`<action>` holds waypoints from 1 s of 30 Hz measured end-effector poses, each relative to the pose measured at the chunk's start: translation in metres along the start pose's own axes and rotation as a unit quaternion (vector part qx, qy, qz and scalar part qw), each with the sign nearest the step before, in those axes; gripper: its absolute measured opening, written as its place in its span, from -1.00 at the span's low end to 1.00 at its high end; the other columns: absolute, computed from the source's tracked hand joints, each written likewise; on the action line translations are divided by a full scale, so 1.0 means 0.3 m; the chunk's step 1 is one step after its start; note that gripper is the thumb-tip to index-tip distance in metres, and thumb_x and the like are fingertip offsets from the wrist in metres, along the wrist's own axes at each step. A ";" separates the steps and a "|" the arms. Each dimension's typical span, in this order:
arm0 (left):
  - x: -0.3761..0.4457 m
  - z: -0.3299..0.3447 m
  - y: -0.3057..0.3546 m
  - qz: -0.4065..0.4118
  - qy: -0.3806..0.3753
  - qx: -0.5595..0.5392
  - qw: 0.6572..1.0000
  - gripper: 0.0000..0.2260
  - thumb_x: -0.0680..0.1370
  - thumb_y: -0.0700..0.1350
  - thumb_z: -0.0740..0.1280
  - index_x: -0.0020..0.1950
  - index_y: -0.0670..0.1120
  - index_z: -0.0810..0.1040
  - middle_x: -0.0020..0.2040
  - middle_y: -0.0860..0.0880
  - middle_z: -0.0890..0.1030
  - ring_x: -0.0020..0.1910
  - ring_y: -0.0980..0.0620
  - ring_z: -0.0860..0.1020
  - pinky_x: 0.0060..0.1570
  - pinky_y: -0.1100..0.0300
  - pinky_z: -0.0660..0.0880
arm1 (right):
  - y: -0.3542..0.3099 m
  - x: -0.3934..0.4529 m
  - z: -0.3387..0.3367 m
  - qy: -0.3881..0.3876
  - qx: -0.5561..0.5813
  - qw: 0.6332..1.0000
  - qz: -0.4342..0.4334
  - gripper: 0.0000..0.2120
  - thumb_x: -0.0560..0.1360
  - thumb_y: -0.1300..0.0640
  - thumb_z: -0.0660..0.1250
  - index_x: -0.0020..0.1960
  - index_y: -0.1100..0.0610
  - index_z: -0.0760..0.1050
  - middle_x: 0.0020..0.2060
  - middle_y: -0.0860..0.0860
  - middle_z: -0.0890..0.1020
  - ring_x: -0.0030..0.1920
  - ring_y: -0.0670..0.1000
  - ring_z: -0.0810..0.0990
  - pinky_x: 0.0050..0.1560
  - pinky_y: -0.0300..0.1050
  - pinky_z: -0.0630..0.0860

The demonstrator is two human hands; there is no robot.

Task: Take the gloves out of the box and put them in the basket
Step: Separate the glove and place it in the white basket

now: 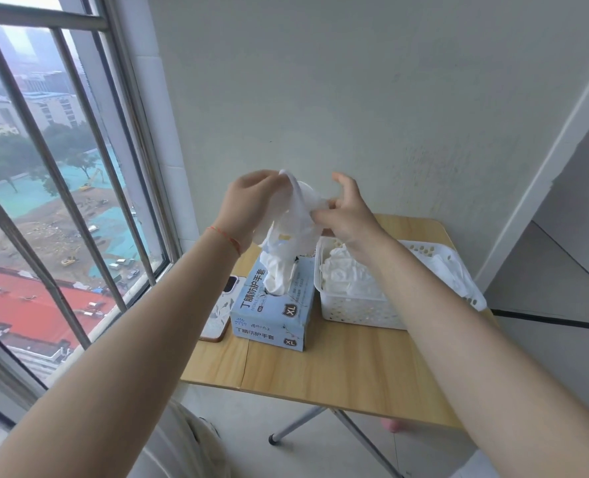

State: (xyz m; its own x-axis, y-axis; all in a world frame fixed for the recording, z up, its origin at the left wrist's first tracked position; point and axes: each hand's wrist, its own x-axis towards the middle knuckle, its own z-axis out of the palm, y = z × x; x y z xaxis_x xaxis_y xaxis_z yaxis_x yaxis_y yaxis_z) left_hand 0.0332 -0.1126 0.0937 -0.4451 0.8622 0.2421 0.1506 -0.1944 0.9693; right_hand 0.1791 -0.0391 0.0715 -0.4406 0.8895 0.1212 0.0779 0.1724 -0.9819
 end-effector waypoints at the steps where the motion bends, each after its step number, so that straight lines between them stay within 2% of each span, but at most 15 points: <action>1: 0.001 0.004 0.013 -0.005 -0.002 0.011 1.000 -0.87 0.53 -0.13 0.35 -0.19 -0.11 0.62 -0.29 -0.06 0.52 -0.34 0.00 0.44 -0.33 0.20 0.31 | 0.003 -0.003 -0.005 -0.036 0.036 0.999 0.015 -0.30 0.42 0.29 0.40 0.46 0.04 0.19 -0.05 0.10 0.57 -0.09 0.06 0.61 0.02 0.07 0.59; 2: 0.003 0.004 0.019 -0.014 -0.003 0.015 1.000 -0.87 0.52 -0.12 0.36 -0.22 -0.09 0.61 -0.30 -0.06 0.50 -0.34 -0.01 0.44 -0.36 0.20 0.30 | 0.002 -0.007 -0.013 -0.068 0.075 0.994 0.029 -0.43 0.44 0.21 0.42 0.39 0.07 0.30 -0.05 0.09 0.59 -0.10 0.07 0.61 -0.02 0.05 0.59; 4: 0.008 -0.011 0.017 -0.049 -0.028 -0.019 0.998 -0.88 0.44 -0.07 0.37 -0.28 -0.06 0.57 -0.35 -0.04 0.50 -0.37 -0.02 0.45 -0.38 0.22 0.32 | -0.005 -0.017 -0.033 -0.099 0.157 0.981 0.059 -0.72 0.46 -0.03 0.40 0.07 0.09 0.49 -0.17 0.05 0.60 -0.18 0.06 0.59 -0.12 -0.02 0.57; 6: 0.007 -0.028 0.001 -0.092 -0.121 -0.090 0.984 -0.87 0.43 -0.08 0.30 -0.30 -0.07 0.53 -0.39 -0.01 0.50 -0.40 0.02 0.48 -0.37 0.23 0.39 | -0.008 -0.015 -0.051 -0.081 0.210 0.969 0.098 -0.67 0.51 -0.18 0.27 -0.17 0.10 0.50 -0.26 0.05 0.55 -0.23 0.07 0.56 -0.15 -0.04 0.55; 7: 0.002 -0.033 -0.006 -0.107 -0.174 -0.120 0.972 -0.85 0.48 -0.12 0.26 -0.28 -0.09 0.51 -0.39 0.00 0.50 -0.40 0.03 0.49 -0.36 0.23 0.42 | -0.004 -0.011 -0.055 -0.066 0.204 0.971 0.108 -0.64 0.53 -0.19 0.24 -0.19 0.10 0.49 -0.26 0.06 0.54 -0.23 0.07 0.55 -0.18 -0.05 0.54; 9: -0.002 -0.042 -0.030 -0.123 -0.237 -0.119 0.956 -0.82 0.57 -0.18 0.17 -0.14 -0.15 0.53 -0.31 -0.04 0.57 -0.32 0.01 0.56 -0.24 0.20 0.50 | 0.024 -0.009 -0.047 -0.071 0.183 0.974 0.116 -0.62 0.54 -0.21 0.22 -0.07 0.12 0.52 -0.17 0.08 0.58 -0.16 0.08 0.56 -0.15 -0.05 0.52; 12: -0.003 -0.049 -0.060 -0.117 -0.291 -0.071 0.947 -0.74 0.60 -0.15 0.18 0.15 -0.25 0.57 0.05 -0.23 0.64 0.04 -0.14 0.61 0.12 0.02 0.51 | 0.064 -0.018 -0.022 -0.193 0.188 0.956 0.115 -0.47 0.56 -0.23 0.19 0.29 0.16 0.49 0.18 0.12 0.60 0.19 0.14 0.58 0.23 0.07 0.46; 14: 0.005 -0.062 -0.067 -0.104 -0.259 -0.040 0.959 -0.76 0.56 -0.15 0.25 0.11 -0.23 0.61 0.04 -0.23 0.64 0.02 -0.12 0.61 0.10 0.01 0.53 | 0.072 -0.034 -0.016 -0.271 0.171 0.943 0.088 -0.50 0.57 -0.13 0.21 0.39 0.14 0.44 0.27 0.12 0.56 0.31 0.13 0.51 0.35 0.08 0.40; 17: 0.020 -0.085 -0.076 -0.094 -0.162 0.034 0.982 -0.79 0.49 -0.12 0.35 0.02 -0.19 0.67 -0.03 -0.20 0.67 -0.07 -0.10 0.63 0.05 0.04 0.56 | 0.073 -0.035 -0.027 -0.282 0.142 0.944 0.093 -0.58 0.54 0.07 0.32 0.31 0.27 0.47 0.17 0.15 0.60 0.20 0.12 0.57 0.31 0.04 0.42; 19: 0.032 -0.104 -0.092 -0.088 -0.099 0.099 0.986 -0.84 0.54 -0.14 0.35 0.02 -0.15 0.69 -0.08 -0.14 0.68 -0.12 -0.06 0.63 -0.04 0.10 0.58 | 0.083 -0.017 -0.032 -0.248 0.067 0.962 0.090 -0.78 0.53 0.20 0.36 0.15 0.26 0.54 0.01 0.13 0.63 0.05 0.11 0.60 0.23 0.05 0.48; 21: 0.034 -0.120 -0.107 -0.090 -0.070 0.139 0.984 -0.85 0.56 -0.15 0.34 0.03 -0.14 0.69 -0.14 -0.09 0.65 -0.25 0.01 0.59 -0.24 0.25 0.56 | 0.086 -0.004 -0.025 -0.182 0.009 0.979 0.094 -0.96 0.52 0.27 0.36 -0.03 0.19 0.55 -0.14 0.10 0.64 -0.12 0.06 0.61 0.05 0.00 0.56; 24: 0.023 -0.143 -0.135 -0.073 -0.069 0.248 0.964 -0.85 0.57 -0.09 0.36 -0.01 -0.12 0.69 -0.23 -0.04 0.60 -0.33 0.02 0.49 -0.43 0.31 0.41 | 0.091 0.015 -0.015 -0.039 0.039 0.993 0.101 -0.94 0.51 0.24 0.39 -0.13 0.15 0.54 -0.26 0.06 0.61 -0.28 0.02 0.57 -0.21 -0.13 0.53; 27: 0.015 -0.181 -0.161 -0.062 -0.126 0.345 0.928 -0.88 0.55 -0.05 0.39 -0.13 -0.03 0.68 -0.32 0.04 0.61 -0.38 0.07 0.52 -0.44 0.37 0.43 | 0.081 0.029 -0.014 0.076 0.034 0.993 0.084 -0.92 0.48 0.14 0.44 -0.10 0.14 0.58 -0.31 0.00 0.58 -0.36 -0.05 0.48 -0.24 -0.21 0.46; 30: 0.020 -0.212 -0.162 -0.104 -0.241 0.396 0.880 -0.91 0.54 -0.11 0.43 -0.01 -0.09 0.70 -0.17 0.01 0.70 -0.31 0.18 0.64 -0.29 0.33 0.58 | 0.050 0.030 -0.002 0.097 -0.042 0.994 0.028 -0.82 0.51 0.02 0.41 -0.05 0.15 0.60 -0.34 -0.06 0.52 -0.35 -0.11 0.44 -0.24 -0.28 0.41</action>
State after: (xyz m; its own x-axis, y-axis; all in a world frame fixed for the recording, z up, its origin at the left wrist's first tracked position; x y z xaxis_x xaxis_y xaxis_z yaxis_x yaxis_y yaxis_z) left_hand -0.0329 -0.1278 0.0508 -0.1380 0.9760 -0.1685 0.7627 0.2133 0.6105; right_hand 0.1769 -0.0282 0.0579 -0.2533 0.9621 0.1013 0.1748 0.1485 -0.9733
